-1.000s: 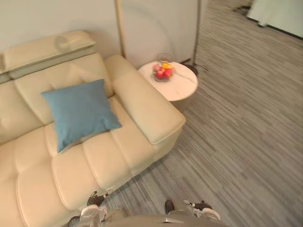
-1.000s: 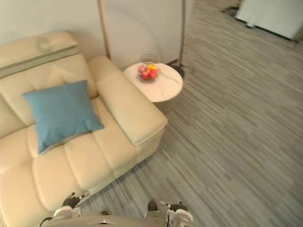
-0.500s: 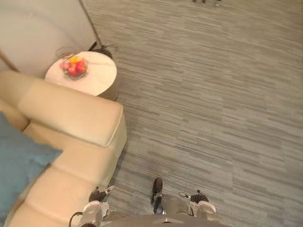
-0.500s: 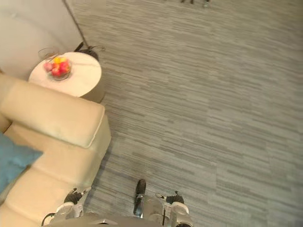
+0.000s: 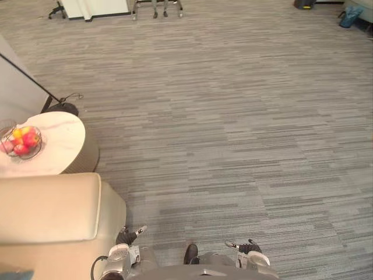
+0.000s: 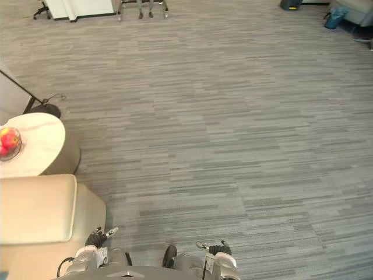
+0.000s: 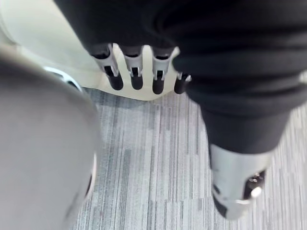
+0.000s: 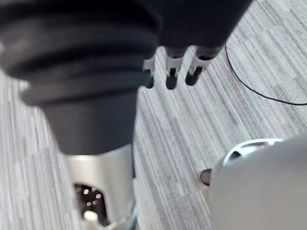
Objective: Pick up cushions and gather them together orderly.
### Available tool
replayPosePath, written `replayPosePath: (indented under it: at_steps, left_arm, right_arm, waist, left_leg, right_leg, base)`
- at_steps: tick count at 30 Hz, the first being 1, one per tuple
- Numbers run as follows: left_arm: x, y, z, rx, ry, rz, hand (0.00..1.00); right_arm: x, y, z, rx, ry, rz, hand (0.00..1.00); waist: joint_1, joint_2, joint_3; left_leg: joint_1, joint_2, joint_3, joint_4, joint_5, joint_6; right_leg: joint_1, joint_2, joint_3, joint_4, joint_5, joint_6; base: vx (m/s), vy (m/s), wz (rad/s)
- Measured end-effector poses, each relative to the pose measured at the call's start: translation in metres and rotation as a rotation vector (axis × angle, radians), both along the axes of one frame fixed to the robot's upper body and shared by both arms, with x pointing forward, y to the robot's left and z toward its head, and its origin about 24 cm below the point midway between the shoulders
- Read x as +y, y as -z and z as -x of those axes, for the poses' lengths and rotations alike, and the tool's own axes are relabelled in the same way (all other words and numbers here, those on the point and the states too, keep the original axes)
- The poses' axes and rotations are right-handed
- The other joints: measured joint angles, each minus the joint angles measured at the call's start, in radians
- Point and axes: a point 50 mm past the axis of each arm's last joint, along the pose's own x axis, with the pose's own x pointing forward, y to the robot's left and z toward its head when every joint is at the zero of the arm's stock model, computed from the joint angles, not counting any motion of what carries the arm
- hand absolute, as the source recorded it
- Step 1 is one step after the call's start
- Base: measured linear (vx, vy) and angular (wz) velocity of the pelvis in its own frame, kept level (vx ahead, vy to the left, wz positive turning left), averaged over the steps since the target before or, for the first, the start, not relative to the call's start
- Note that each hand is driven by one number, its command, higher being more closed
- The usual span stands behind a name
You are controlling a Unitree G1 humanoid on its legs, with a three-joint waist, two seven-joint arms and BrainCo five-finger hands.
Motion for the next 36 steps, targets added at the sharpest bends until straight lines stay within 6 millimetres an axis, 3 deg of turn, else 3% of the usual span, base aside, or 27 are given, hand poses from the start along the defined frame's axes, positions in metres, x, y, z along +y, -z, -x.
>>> replayPosePath:
  at_steps: [2, 3, 5, 7, 8, 10, 11, 13, 15, 17, 19, 22, 24, 25, 26, 27, 29, 30, 31, 32, 33, 34, 36]
  left_arm:
    - [0.006, 0.000, 0.001, 0.004, 0.003, -0.013, 0.00]
    - [0.010, 0.000, 0.002, 0.013, 0.008, -0.016, 0.00]
    - [0.010, 0.004, 0.008, 0.044, 0.017, -0.013, 0.00]
    - [0.009, 0.004, 0.007, 0.053, 0.047, -0.017, 0.00]
    - [0.009, 0.004, 0.005, 0.049, 0.064, -0.022, 0.00]
    - [0.010, 0.002, -0.001, 0.044, 0.097, -0.037, 0.00]
    - [0.006, 0.002, -0.002, 0.045, 0.117, -0.031, 0.00]
    - [0.002, 0.004, 0.002, 0.054, 0.117, -0.021, 0.00]
    - [0.003, 0.005, 0.004, 0.062, 0.117, -0.023, 0.00]
    - [0.001, 0.005, 0.004, 0.057, 0.106, -0.016, 0.00]
    - [-0.002, 0.003, 0.000, 0.035, 0.113, -0.012, 0.00]
    - [-0.006, -0.001, -0.007, -0.002, 0.114, -0.007, 0.00]
    - [-0.008, -0.002, -0.010, -0.015, 0.114, -0.005, 0.00]
    - [-0.009, -0.002, -0.008, -0.012, 0.112, -0.001, 0.00]
    - [-0.008, 0.000, -0.005, 0.001, 0.114, -0.002, 0.00]
    - [-0.009, 0.000, -0.005, 0.005, 0.131, -0.006, 0.00]
    - [-0.006, -0.001, -0.006, 0.004, 0.151, -0.024, 0.00]
    - [-0.006, 0.000, -0.005, 0.008, 0.157, -0.026, 0.00]
    - [-0.006, 0.000, -0.005, 0.009, 0.159, -0.027, 0.00]
    - [-0.006, 0.000, -0.003, 0.021, 0.167, -0.029, 0.00]
    - [-0.005, 0.001, -0.002, 0.025, 0.168, -0.030, 0.00]
    - [-0.005, 0.002, 0.002, 0.038, 0.174, -0.033, 0.00]
    - [-0.005, 0.002, 0.002, 0.041, 0.175, -0.033, 0.00]
  right_arm:
    - [0.008, 0.003, 0.007, 0.015, 0.025, -0.028, 0.00]
    - [0.016, 0.005, 0.007, 0.016, 0.027, -0.051, 0.00]
    - [0.021, 0.004, 0.003, 0.008, 0.020, -0.064, 0.00]
    - [0.022, 0.004, -0.003, 0.008, 0.002, -0.065, 0.00]
    - [0.024, 0.002, -0.010, 0.001, -0.016, -0.067, 0.00]
    - [0.022, 0.001, -0.013, -0.005, -0.028, -0.058, 0.00]
    - [0.014, 0.002, -0.010, 0.006, -0.026, -0.037, 0.00]
    - [0.002, 0.001, -0.009, 0.016, -0.024, -0.008, 0.00]
    - [-0.003, 0.000, -0.008, 0.017, -0.022, 0.006, 0.00]
    - [-0.005, 0.000, -0.006, 0.015, 0.001, 0.012, 0.00]
    - [-0.007, -0.003, -0.011, -0.008, 0.017, 0.025, 0.00]
    - [-0.006, -0.003, -0.011, -0.013, 0.031, 0.026, 0.00]
    - [-0.008, -0.004, -0.009, -0.020, 0.036, 0.033, 0.00]
    - [-0.009, -0.004, -0.006, -0.019, 0.042, 0.037, 0.00]
    - [-0.013, -0.004, -0.003, -0.015, 0.051, 0.045, 0.00]
    - [-0.012, -0.002, 0.002, 0.000, 0.063, 0.040, 0.00]
    - [-0.013, 0.002, 0.014, 0.026, 0.099, 0.032, 0.00]
    - [-0.016, 0.002, 0.019, 0.027, 0.121, 0.032, 0.00]
    - [-0.016, 0.001, 0.020, 0.025, 0.121, 0.034, 0.00]
    - [-0.017, -0.001, 0.015, 0.002, 0.116, 0.037, 0.00]
    - [-0.017, -0.002, 0.014, -0.004, 0.116, 0.038, 0.00]
    - [-0.017, -0.006, 0.007, -0.038, 0.115, 0.042, 0.00]
    - [-0.016, -0.007, 0.003, -0.051, 0.111, 0.041, 0.00]
  waist:
    - [0.001, -0.019, -0.018]
    - [0.004, -0.041, -0.026]
    - [0.000, -0.042, -0.030]
    - [-0.004, -0.028, -0.033]
    - [-0.006, -0.024, -0.032]
    - [-0.018, -0.026, -0.029]
    - [-0.026, -0.001, -0.013]
    - [-0.023, 0.021, 0.000]
    - [-0.025, 0.032, 0.009]
    - [-0.022, 0.050, 0.027]
    - [-0.013, 0.065, 0.046]
    - [0.009, 0.061, 0.055]
    - [0.009, 0.065, 0.054]
    - [0.011, 0.066, 0.055]
    - [0.016, 0.070, 0.036]
    - [0.013, 0.055, 0.027]
    - [0.010, 0.029, 0.020]
    - [0.012, 0.015, 0.011]
    - [0.009, 0.014, 0.011]
    - [0.006, 0.015, 0.014]
    - [0.004, 0.016, 0.014]
    - [-0.015, 0.015, 0.019]
    - [-0.027, 0.022, 0.026]
  left_leg:
    - [0.013, -0.003, 0.080, -0.013, -0.016, 0.016]
    - [0.061, -0.007, 0.160, -0.041, -0.020, 0.023]
    - [0.120, -0.006, 0.234, -0.061, -0.020, 0.025]
    - [0.146, 0.002, 0.249, -0.090, -0.018, 0.027]
    - [0.156, 0.002, 0.276, -0.118, -0.018, 0.027]
    - [0.161, -0.008, 0.322, -0.134, -0.018, 0.026]
    - [0.181, -0.010, 0.321, -0.134, -0.017, 0.025]
    - [0.210, -0.007, 0.323, -0.120, -0.018, 0.024]
    - [0.180, 0.016, 0.322, 0.000, -0.027, 0.011]
    - [0.069, 0.104, 0.301, 0.327, -0.027, 0.013]
    - [0.001, 0.128, 0.225, 0.484, -0.092, 0.029]
    - [-0.073, 0.065, 0.172, 0.372, -0.126, 0.026]
    - [-0.095, 0.032, 0.129, 0.123, -0.109, 0.003]
    - [-0.095, 0.030, 0.123, 0.076, -0.074, -0.001]
    - [-0.082, 0.009, 0.124, 0.042, -0.036, 0.017]
    - [-0.083, -0.020, 0.127, 0.033, -0.046, 0.035]
    - [-0.066, -0.060, 0.153, 0.028, -0.058, 0.057]
    - [-0.037, -0.084, 0.194, 0.021, -0.068, 0.073]
    - [-0.024, -0.092, 0.202, 0.021, -0.076, 0.083]
    - [0.020, -0.106, 0.221, 0.021, -0.100, 0.086]
    - [0.034, -0.109, 0.223, 0.022, -0.110, 0.087]
    - [0.106, -0.116, 0.227, 0.021, -0.135, 0.106]
    - [0.182, -0.114, 0.225, -0.010, -0.162, 0.101]
  right_leg:
    - [-0.021, -0.025, 0.033, 0.002, 0.000, 0.014]
    - [-0.025, -0.064, 0.011, 0.003, 0.018, 0.031]
    - [-0.027, -0.079, -0.054, -0.009, 0.059, 0.033]
    - [-0.036, -0.079, -0.175, -0.049, 0.099, 0.007]
    - [-0.043, -0.095, -0.314, -0.077, 0.100, -0.023]
    - [-0.040, -0.112, -0.470, -0.103, 0.113, -0.044]
    - [-0.017, -0.094, -0.441, -0.133, 0.131, -0.047]
    - [0.007, -0.080, -0.390, -0.158, 0.134, -0.044]
    - [0.016, -0.070, -0.348, -0.160, 0.133, -0.045]
    - [0.052, -0.031, -0.283, -0.164, 0.121, -0.060]
    - [0.069, 0.000, -0.217, -0.137, 0.076, -0.089]
    - [0.089, -0.007, -0.097, -0.135, 0.058, -0.082]
    - [0.088, -0.014, -0.024, -0.158, 0.046, -0.062]
    - [0.093, -0.013, -0.009, -0.172, 0.045, -0.058]
    - [0.106, -0.009, 0.035, -0.196, 0.050, -0.040]
    - [0.089, -0.035, 0.053, -0.185, 0.038, -0.005]
    - [0.047, -0.089, 0.049, -0.091, 0.003, 0.044]
    - [-0.016, -0.127, 0.048, 0.076, -0.044, 0.101]
    - [-0.044, -0.138, 0.048, 0.157, -0.062, 0.118]
    - [-0.125, -0.162, 0.045, 0.376, -0.069, 0.149]
    - [-0.150, -0.166, 0.044, 0.442, -0.060, 0.162]
    - [-0.220, -0.193, 0.000, 0.678, -0.040, 0.163]
    - [-0.260, -0.212, -0.074, 0.764, -0.063, 0.112]
  base:
    - [0.29, 0.349, -1.11]
    - [0.18, 0.205, -1.28]
    - [0.15, 0.146, -1.49]
    - [0.06, -0.014, -1.31]
    - [0.03, -0.055, -1.09]
    - [0.04, -0.065, -0.92]
    - [0.08, -0.038, -0.72]
    - [0.07, -0.008, -0.77]
    - [0.05, -0.015, -0.77]
    - [0.07, -0.010, -0.76]
    - [0.08, 0.097, -1.00]
    - [0.08, 0.131, -1.24]
    - [0.13, 0.215, -1.31]
    - [0.16, 0.187, -1.20]
    - [0.32, 0.270, -1.03]
    - [0.30, 0.234, -0.82]
    - [0.28, 0.236, -0.25]
    - [0.30, 0.196, -0.14]
    - [0.38, 0.192, -0.27]
    - [0.25, 0.106, -0.22]
    - [0.45, 0.093, -0.15]
    - [0.42, 0.035, 0.02]
    - [0.45, -0.010, 0.02]
